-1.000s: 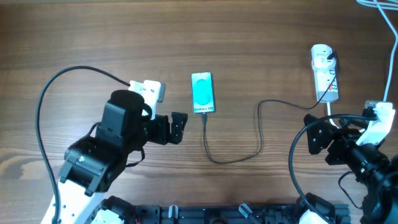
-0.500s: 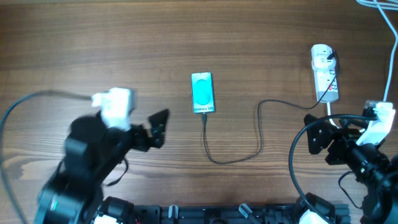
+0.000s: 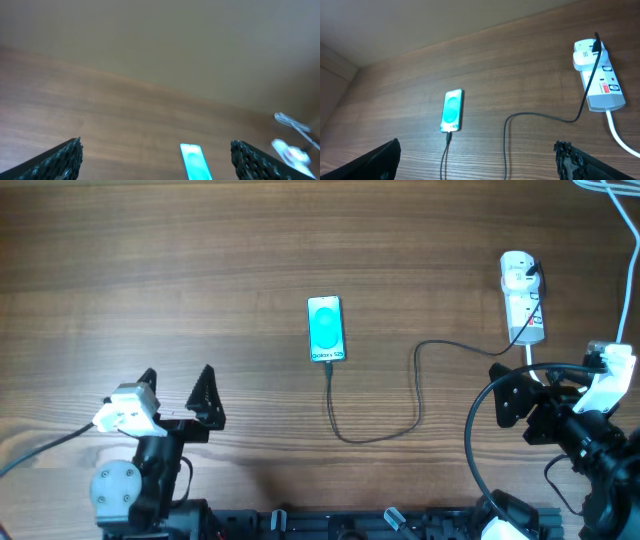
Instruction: Plug charger to phone and switch on socket
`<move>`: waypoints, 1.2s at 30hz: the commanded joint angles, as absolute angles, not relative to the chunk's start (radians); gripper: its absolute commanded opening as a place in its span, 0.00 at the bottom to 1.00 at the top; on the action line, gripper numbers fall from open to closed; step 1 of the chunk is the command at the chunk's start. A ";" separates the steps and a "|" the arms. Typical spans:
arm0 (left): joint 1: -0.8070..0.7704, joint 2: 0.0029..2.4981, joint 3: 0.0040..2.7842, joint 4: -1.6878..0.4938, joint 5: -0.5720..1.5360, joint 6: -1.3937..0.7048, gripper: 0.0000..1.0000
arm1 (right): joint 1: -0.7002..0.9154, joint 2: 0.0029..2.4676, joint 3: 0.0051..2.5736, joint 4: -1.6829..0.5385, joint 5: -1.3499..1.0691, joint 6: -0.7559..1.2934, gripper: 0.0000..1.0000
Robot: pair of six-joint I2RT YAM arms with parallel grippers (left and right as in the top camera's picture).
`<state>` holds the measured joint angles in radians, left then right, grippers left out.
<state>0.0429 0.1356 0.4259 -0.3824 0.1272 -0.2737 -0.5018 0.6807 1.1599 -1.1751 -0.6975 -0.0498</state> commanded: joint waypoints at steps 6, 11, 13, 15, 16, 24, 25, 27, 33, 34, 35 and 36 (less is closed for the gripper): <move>0.095 0.076 0.221 -0.146 0.121 -0.379 1.00 | -0.503 0.684 1.154 -1.176 -0.691 -0.042 1.00; 0.095 0.073 0.161 -0.053 0.121 -0.379 1.00 | -0.503 0.684 1.154 -1.176 -0.691 -0.042 1.00; 0.095 0.059 0.147 -0.047 0.121 -0.379 1.00 | -0.503 0.684 1.154 -1.176 -0.691 -0.042 1.00; 0.095 0.017 0.133 -0.048 0.120 -0.379 1.00 | -0.503 0.684 1.153 -1.176 -0.691 -0.042 1.00; 0.095 0.001 0.125 -0.046 0.117 -0.379 1.00 | -0.503 0.684 1.154 -1.176 -0.691 -0.042 1.00; 0.097 0.003 0.096 -0.041 0.110 -0.383 1.00 | -0.503 0.684 1.154 -1.176 -0.691 -0.042 1.00; 0.097 0.003 0.081 -0.041 0.110 -0.384 1.00 | -0.503 0.684 1.154 -1.176 -0.691 -0.042 1.00; 0.097 0.003 0.056 -0.041 0.110 -0.408 1.00 | -0.503 0.684 1.154 -1.176 -0.691 -0.042 1.00; 0.097 0.003 0.006 -0.070 0.110 -0.464 1.00 | -0.503 0.684 1.154 -1.176 -0.691 -0.042 1.00; 0.097 0.003 0.006 -0.068 0.110 -0.464 1.00 | -0.503 0.684 1.153 -1.176 -0.691 -0.042 1.00; 0.097 0.003 0.006 -0.069 0.110 -0.464 1.00 | -0.503 0.684 1.154 -1.176 -0.691 -0.042 1.00; 0.097 0.003 0.006 -0.069 0.110 -0.464 1.00 | -0.503 0.684 1.153 -1.176 -0.691 -0.042 1.00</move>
<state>0.0872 0.0139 0.0132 -0.0666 0.1234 -0.4351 -0.5018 0.6807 1.1595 -1.1748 -0.6975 -0.0498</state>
